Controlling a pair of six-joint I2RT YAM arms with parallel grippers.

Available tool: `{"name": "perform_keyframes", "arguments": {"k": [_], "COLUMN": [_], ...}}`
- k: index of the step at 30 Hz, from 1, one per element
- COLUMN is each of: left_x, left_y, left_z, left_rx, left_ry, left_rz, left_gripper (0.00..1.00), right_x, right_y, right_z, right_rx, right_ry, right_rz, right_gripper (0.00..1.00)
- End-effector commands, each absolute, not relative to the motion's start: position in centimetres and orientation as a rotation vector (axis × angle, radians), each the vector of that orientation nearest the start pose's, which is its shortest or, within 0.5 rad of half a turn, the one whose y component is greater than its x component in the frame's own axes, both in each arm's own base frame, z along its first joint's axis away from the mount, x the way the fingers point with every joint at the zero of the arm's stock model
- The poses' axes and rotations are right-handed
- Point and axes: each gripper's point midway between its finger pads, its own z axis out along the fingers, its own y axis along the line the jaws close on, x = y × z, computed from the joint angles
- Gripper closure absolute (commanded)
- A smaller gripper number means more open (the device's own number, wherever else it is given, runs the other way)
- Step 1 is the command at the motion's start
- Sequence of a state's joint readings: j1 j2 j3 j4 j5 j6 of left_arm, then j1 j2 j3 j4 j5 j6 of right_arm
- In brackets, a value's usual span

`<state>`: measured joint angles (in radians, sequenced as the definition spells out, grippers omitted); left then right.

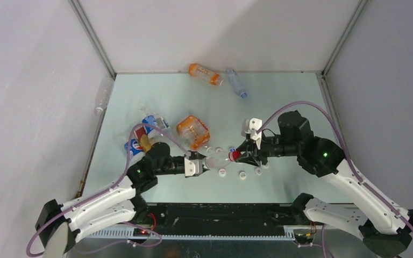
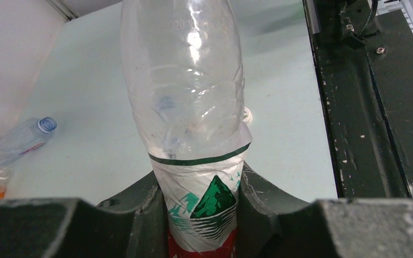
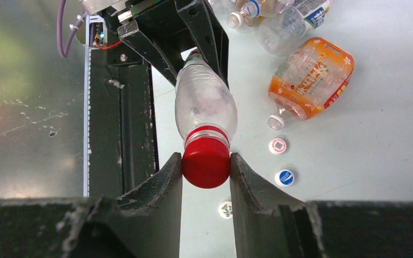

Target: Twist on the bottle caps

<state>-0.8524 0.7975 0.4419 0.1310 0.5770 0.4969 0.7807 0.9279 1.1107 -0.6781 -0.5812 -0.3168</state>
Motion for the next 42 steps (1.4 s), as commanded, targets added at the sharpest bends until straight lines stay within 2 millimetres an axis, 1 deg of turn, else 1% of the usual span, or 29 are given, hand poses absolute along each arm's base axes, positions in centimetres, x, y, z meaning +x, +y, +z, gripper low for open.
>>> {"name": "perform_keyframes", "arguments": {"k": [1, 6, 11, 15, 18, 26, 30, 34, 37, 39, 42], "left_x": [12.4, 12.6, 12.9, 13.0, 13.3, 13.5, 13.6, 13.7, 13.7, 13.6, 13.8], "left_y": [-29.8, -29.8, -30.1, -30.1, -30.0, -30.3, -30.4, -30.3, -30.4, -30.7, -30.9], "left_z": [27.1, 27.4, 27.5, 27.4, 27.4, 28.2, 28.3, 28.3, 29.0, 29.3, 29.5], "left_rx": [1.391, 1.381, 1.392, 1.402, 1.404, 1.406, 1.404, 1.418, 1.404, 1.391, 1.372], "left_ry": [0.748, 0.734, 0.728, 0.727, 0.73, 0.72, 0.727, 0.723, 0.705, 0.697, 0.705], "left_rz": [-0.787, -0.77, -0.762, -0.746, -0.724, -0.719, -0.719, -0.702, -0.705, -0.725, -0.735], "left_gripper": [0.93, 0.93, 0.93, 0.93, 0.93, 0.93, 0.93, 0.93, 0.93, 0.93, 0.97], "right_x": [15.2, 15.5, 14.7, 15.7, 16.3, 16.1, 16.0, 15.4, 15.6, 15.6, 15.9], "right_y": [25.2, 24.9, 25.6, 25.2, 24.8, 25.0, 25.5, 25.9, 26.1, 26.3, 26.6], "right_z": [28.9, 28.6, 29.4, 30.1, 30.2, 29.0, 28.4, 27.5, 27.0, 27.1, 27.4], "right_rx": [-1.314, -1.29, -1.271, -1.195, -1.147, -1.182, -1.209, -1.281, -1.294, -1.292, -1.274], "right_ry": [1.598, 1.634, 1.624, 1.641, 1.674, 1.71, 1.714, 1.705, 1.718, 1.714, 1.704], "right_rz": [0.848, 0.861, 0.978, 1.008, 1.013, 1.004, 1.003, 1.005, 1.008, 1.02, 1.017], "right_gripper": [0.93, 0.92, 0.92, 0.92, 0.92, 0.92, 0.92, 0.91, 0.92, 0.92, 0.93]}}
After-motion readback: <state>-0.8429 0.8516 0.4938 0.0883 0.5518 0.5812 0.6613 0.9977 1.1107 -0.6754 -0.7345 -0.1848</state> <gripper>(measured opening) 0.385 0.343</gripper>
